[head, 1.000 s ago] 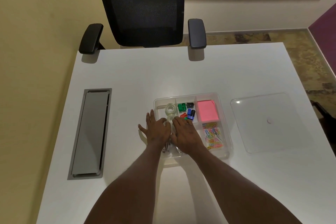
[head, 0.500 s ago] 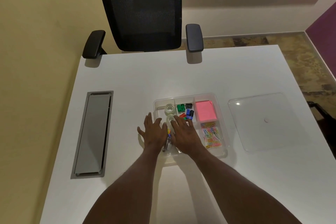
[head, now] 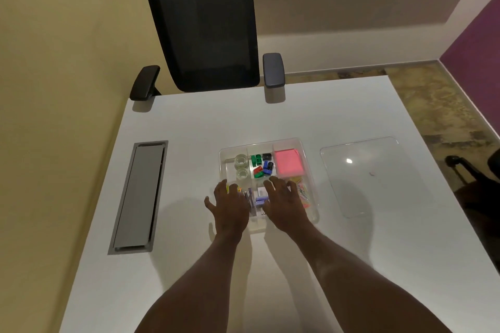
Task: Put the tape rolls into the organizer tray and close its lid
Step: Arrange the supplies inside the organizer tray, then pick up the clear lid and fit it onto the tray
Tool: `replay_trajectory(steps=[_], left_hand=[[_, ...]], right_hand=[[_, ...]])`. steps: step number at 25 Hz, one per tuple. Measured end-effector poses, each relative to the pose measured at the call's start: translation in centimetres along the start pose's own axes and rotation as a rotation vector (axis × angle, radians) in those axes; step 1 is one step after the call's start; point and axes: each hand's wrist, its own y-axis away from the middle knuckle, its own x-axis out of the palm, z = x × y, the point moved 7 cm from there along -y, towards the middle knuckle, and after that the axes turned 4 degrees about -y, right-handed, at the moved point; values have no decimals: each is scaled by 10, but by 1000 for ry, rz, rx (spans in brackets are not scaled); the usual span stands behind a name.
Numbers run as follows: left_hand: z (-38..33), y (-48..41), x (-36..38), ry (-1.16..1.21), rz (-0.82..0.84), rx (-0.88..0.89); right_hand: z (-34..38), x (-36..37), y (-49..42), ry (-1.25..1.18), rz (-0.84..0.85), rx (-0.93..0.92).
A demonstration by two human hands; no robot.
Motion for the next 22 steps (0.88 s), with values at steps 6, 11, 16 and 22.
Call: replay_trajectory(steps=[6, 11, 16, 22], left_hand=[[-59, 38, 7, -25, -37, 45], [-130, 60, 22, -16, -51, 112], [-207, 71, 41, -11, -97, 218], [-273, 63, 73, 41, 4, 234]], right_hand=[[-60, -18, 53, 20, -50, 31], [-134, -28, 87, 60, -86, 92], [-215, -39, 109, 68, -211, 190], [-307, -37, 119, 65, -114, 292]])
